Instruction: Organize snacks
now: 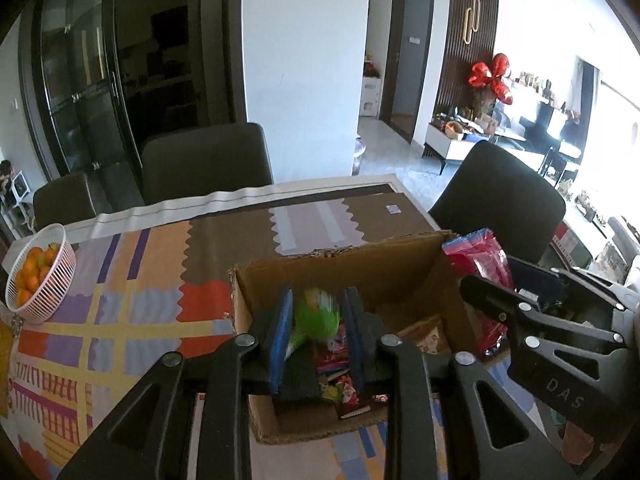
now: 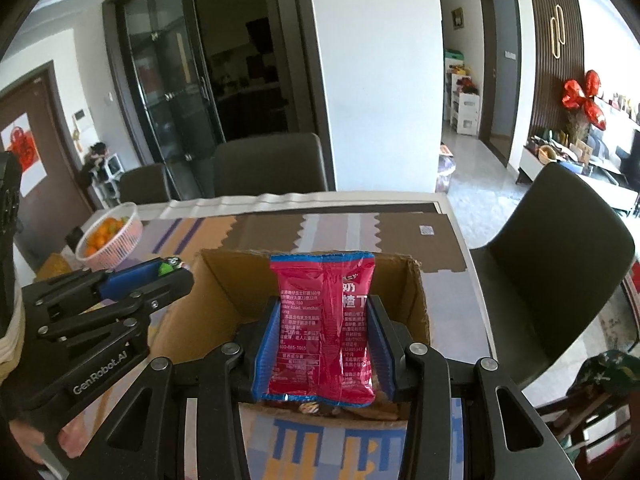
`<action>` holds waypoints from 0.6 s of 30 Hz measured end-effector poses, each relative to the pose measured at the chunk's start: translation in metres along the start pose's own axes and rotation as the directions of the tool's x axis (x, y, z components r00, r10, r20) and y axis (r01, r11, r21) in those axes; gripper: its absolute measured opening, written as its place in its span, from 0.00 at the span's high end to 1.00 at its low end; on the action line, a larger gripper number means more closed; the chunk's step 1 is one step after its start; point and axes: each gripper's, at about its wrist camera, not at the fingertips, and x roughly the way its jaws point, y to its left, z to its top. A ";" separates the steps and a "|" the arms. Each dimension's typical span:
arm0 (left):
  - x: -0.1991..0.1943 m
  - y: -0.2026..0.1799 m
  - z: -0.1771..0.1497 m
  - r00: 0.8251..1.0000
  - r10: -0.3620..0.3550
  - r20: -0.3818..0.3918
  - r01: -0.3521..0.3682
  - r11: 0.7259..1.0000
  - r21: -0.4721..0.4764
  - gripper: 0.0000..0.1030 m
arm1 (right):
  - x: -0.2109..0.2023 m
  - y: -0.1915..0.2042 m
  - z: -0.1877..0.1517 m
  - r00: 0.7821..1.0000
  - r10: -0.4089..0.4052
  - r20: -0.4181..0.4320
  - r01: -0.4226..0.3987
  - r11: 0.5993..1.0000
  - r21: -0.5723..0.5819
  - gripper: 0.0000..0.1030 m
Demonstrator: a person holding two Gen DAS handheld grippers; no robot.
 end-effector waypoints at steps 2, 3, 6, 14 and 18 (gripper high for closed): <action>0.000 0.001 -0.001 1.000 0.018 0.005 -0.018 1.000 0.004 0.56 | 0.005 -0.002 0.001 1.000 -0.015 -0.008 0.015 1.000 -0.001 0.58; -0.003 0.001 -0.004 0.999 0.031 0.015 -0.031 0.999 0.008 0.56 | 0.006 -0.003 0.000 1.000 -0.025 -0.009 0.025 1.000 0.000 0.52; -0.011 0.001 -0.010 0.998 0.059 0.030 -0.059 0.998 0.014 0.54 | 0.003 -0.006 -0.002 0.999 -0.051 -0.006 0.051 0.999 0.006 0.48; -0.046 -0.005 -0.038 0.992 0.103 0.076 -0.105 0.994 0.024 0.50 | -0.028 -0.003 -0.028 0.997 -0.061 0.036 0.061 0.998 -0.004 0.39; -0.067 -0.009 -0.053 0.990 0.096 0.102 -0.098 0.995 0.012 0.48 | -0.048 0.003 -0.040 0.996 -0.064 0.066 0.065 0.998 -0.017 0.37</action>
